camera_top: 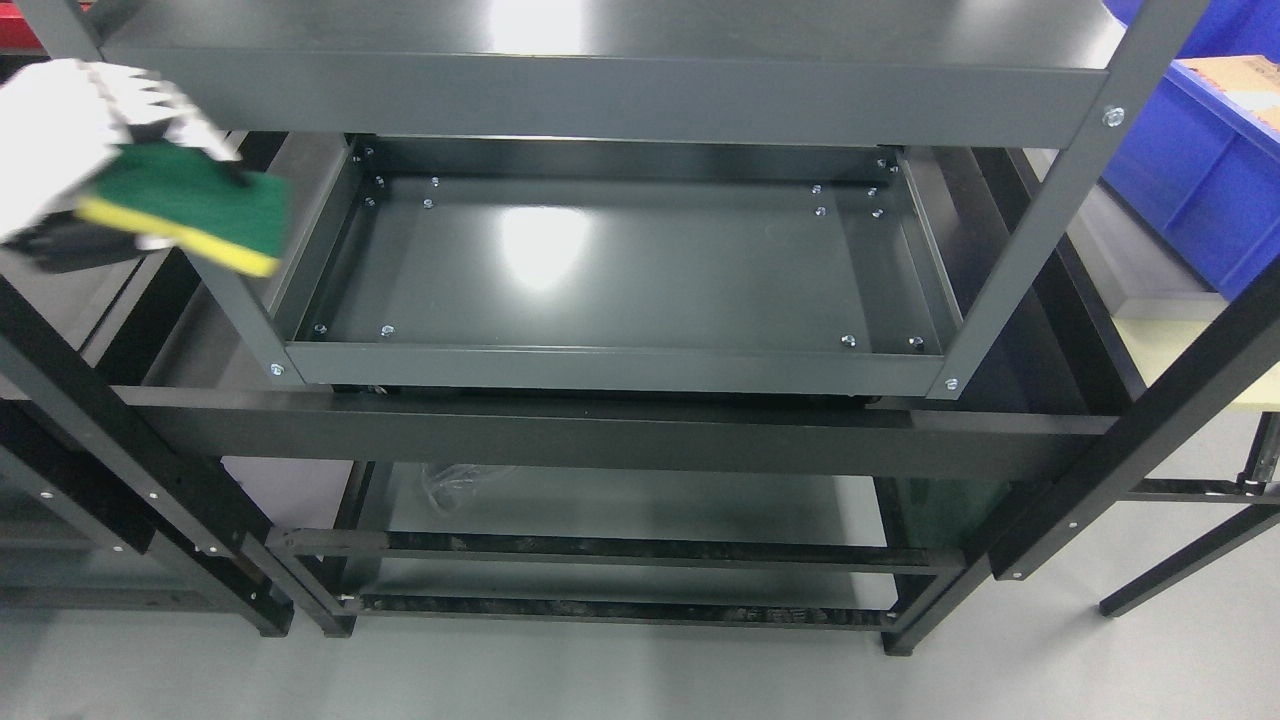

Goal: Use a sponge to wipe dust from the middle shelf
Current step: 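Wipe the sponge back across the shelf toward the far corner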

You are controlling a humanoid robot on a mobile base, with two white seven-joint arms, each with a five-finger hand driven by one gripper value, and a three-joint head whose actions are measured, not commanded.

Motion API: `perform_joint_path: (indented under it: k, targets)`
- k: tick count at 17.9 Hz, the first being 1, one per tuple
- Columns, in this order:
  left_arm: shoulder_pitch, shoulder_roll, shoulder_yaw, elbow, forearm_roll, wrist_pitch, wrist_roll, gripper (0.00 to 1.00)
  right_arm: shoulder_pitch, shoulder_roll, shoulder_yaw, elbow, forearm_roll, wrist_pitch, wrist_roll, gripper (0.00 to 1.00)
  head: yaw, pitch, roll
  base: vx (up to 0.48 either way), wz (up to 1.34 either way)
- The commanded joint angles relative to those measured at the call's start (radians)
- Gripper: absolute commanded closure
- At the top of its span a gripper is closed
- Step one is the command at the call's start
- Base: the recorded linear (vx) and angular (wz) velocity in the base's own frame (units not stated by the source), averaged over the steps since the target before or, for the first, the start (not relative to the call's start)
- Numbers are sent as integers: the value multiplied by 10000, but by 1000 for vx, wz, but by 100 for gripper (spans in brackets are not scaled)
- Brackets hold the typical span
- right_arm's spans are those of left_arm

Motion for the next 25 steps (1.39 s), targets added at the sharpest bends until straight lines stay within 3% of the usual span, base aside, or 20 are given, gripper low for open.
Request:
perform_joint_path:
  k: [1,3,7,11,15,19,21,25]
  targets:
    - [-1232,-4378,-3674,-440,-2139,-32,-14,100,-1,-175,-4,-174,0,-16,6,0,0,0,0,0,0]
    - [-1552,-5407,-3937,-440,-2967,-32,-14,100,-1,-175,-4,-174,0,-16,6,0,0,0,0,0,0]
    - [-2106,-5407,-5421,-348,-3937,-32,596,100,-1,-175,-4,-174,0,-16,6,0,0,0,0,0,0]
    - [-2152,-5407,-6037,-348,-4321,-32,1762,100,-1,-175,-4,-174,0,-16,6,0,0,0,0,0,0]
    - [-2137,-5407,-6652,-271,-4383,-32,1918,100,-1,-175,11,-174,0,-16,6,0,0,0,0,0,0]
    - [-823,-5407,-6699,1656,-4230,-32,2499,100,-1,-175,-4,-174,0,-16,6,0,0,0,0,0,0]
    - [281,-5407,-6669,2731,-3803,-32,3204,100,-1,-175,11,-174,0,-16,6,0,0,0,0,0,0]
    - [2981,-5407,-5950,3089,666,126,4599,99,-1,-175,-4,-174,0,-16,6,0,0,0,0,0,0]
